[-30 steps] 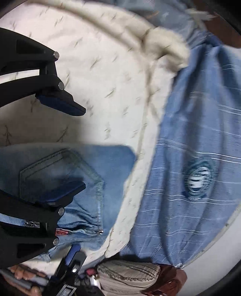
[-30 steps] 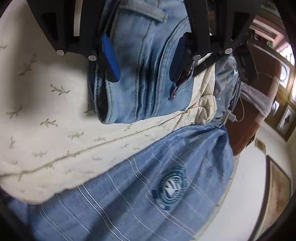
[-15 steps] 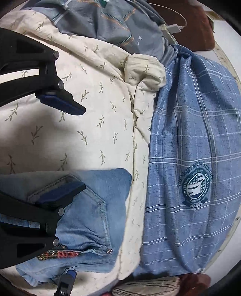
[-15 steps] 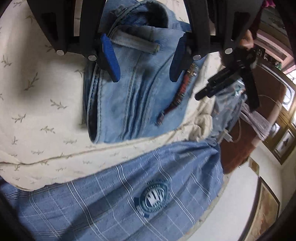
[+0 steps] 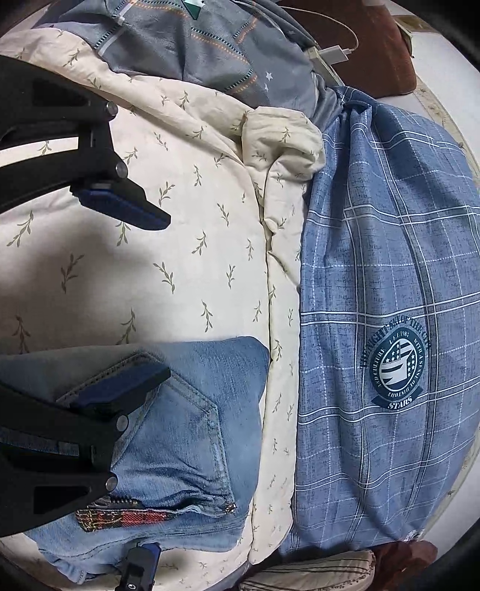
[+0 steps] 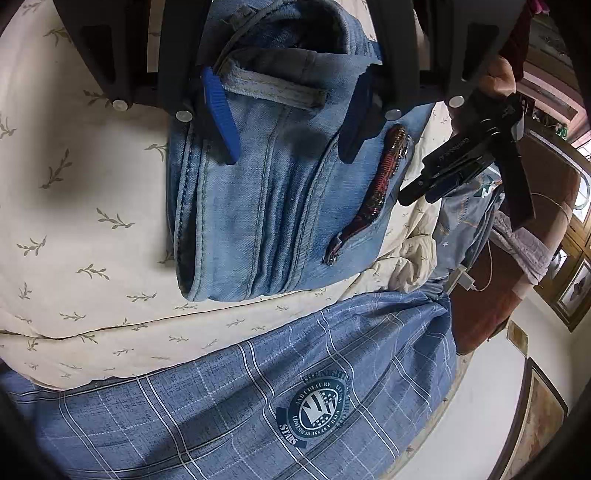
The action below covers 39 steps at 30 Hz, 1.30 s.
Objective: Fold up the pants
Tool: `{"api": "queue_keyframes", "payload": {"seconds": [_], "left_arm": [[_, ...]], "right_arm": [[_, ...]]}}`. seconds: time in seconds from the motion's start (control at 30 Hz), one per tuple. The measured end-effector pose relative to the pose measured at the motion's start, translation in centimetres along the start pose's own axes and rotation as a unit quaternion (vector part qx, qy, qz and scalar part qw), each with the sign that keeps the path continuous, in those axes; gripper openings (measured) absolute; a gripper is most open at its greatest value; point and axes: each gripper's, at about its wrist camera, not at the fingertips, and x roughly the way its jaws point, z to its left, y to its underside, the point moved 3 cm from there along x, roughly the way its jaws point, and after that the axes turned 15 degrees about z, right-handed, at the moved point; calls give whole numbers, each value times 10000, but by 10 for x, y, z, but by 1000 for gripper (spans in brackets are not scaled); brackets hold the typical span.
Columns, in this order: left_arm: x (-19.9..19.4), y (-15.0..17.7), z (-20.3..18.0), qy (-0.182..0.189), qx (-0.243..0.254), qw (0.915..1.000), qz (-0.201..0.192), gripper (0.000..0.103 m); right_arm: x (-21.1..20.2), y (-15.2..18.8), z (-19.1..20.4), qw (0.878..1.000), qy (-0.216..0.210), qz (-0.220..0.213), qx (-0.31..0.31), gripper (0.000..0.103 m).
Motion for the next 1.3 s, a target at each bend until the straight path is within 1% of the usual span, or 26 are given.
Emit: {"api": "queue_keyframes", "payload": {"seconds": [0.23, 0.4, 0.6, 0.67, 0.73, 0.93, 1.1, 1.2, 1.3], "left_arm": [[5, 1, -1, -25, 51, 9999, 105, 75], [12, 3, -2, -3, 114, 9995, 281, 75], [14, 5, -3, -2, 133, 9994, 322, 75], [14, 4, -2, 0, 84, 9994, 335, 76], [14, 3, 0, -28, -6, 9994, 341, 81], [6, -1, 12, 160, -373, 9989, 228, 81], [-1, -3, 24, 314, -614, 9976, 64, 81], [0, -2, 28, 242, -649, 9975, 109, 81], [5, 0, 31, 146, -615, 9977, 233, 81]], "right_arm": [[1, 1, 0, 10000, 32, 18, -8, 59], [2, 0, 0, 10000, 47, 35, -16, 59], [3, 1, 0, 10000, 63, 26, -36, 59], [3, 1, 0, 10000, 52, 27, -29, 59], [2, 1, 0, 10000, 21, 22, -3, 59], [-8, 4, 1, 10000, -15, -68, -56, 59], [-22, 5, 3, 9994, -53, -324, -119, 59], [-25, 6, 9, 9990, -1, -399, -198, 59], [-21, 6, 12, 9991, 61, -336, -241, 59]]}}
